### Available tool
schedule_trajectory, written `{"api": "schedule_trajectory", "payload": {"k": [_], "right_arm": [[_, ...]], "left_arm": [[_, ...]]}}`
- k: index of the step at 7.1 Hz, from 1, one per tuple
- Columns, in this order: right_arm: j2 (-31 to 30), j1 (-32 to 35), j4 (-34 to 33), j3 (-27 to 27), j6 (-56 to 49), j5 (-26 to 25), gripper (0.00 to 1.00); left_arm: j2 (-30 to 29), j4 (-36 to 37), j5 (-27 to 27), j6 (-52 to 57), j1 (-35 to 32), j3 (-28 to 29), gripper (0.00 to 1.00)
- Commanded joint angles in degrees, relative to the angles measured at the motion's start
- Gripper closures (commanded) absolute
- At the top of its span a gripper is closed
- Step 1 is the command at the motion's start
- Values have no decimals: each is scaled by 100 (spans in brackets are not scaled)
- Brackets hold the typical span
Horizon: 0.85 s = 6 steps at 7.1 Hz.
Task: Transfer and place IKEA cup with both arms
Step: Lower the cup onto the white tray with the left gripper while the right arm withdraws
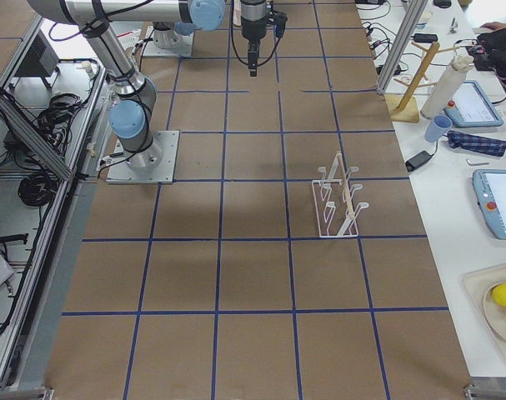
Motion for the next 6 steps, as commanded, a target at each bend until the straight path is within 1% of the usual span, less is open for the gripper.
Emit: {"api": "schedule_trajectory", "payload": {"k": [1,2,3,4,6], "right_arm": [[151,-7,-123,-81,46,245,0],[247,-7,-175,-108,46,246,0],[257,-7,-185,-108,46,211,0],[249,-7,-185,-91,46,185,0],[248,-7,-167,-82,46,211,0]], "left_arm": [[-326,154,115,-9,4,-2,83],[-371,138,116,-9,-13,-11,61],[-363,120,124,-9,-22,7,14],[-337,24,142,-9,-22,77,7],[48,-588,186,-18,-83,208,7]]}}
